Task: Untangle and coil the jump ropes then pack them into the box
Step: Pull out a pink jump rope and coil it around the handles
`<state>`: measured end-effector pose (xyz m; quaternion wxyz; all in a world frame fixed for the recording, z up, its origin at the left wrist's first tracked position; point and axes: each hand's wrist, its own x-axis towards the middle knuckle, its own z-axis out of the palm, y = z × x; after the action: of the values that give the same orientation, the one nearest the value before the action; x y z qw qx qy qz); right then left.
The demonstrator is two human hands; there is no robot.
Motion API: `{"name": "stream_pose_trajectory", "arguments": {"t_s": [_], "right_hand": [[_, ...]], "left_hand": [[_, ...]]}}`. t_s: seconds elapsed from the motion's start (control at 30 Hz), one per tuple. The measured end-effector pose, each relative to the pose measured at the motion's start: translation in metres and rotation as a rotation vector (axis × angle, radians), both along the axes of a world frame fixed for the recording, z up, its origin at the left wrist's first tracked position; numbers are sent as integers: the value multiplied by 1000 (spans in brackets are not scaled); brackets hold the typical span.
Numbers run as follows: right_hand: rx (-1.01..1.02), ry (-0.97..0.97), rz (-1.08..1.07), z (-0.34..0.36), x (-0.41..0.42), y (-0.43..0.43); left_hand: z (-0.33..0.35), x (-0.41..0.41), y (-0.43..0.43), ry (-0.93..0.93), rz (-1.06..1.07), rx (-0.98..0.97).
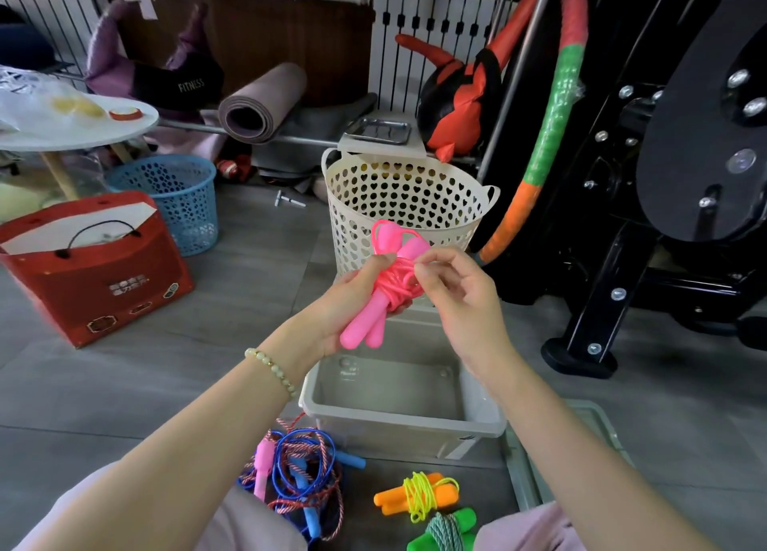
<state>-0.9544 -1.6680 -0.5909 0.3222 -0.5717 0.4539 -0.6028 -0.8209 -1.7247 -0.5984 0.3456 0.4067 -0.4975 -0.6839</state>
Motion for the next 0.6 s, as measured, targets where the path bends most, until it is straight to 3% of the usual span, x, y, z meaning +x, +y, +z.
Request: {"name": "stream_pose_trajectory", "arguments": {"t_s": [0.17, 0.33, 0.47, 0.6], "right_hand": [[-42, 239, 26, 3, -1, 2], [-196, 586, -190, 1, -2, 2], [-290, 689, -261, 2, -9, -3], [-203, 791, -160, 2, -6, -2]], "left_hand": [[0, 3, -1, -35, 28, -26], [0, 1, -4, -9, 1, -3], [-4, 1, -7, 5, 9, 9], [-8, -1, -7, -32, 27, -8]]}}
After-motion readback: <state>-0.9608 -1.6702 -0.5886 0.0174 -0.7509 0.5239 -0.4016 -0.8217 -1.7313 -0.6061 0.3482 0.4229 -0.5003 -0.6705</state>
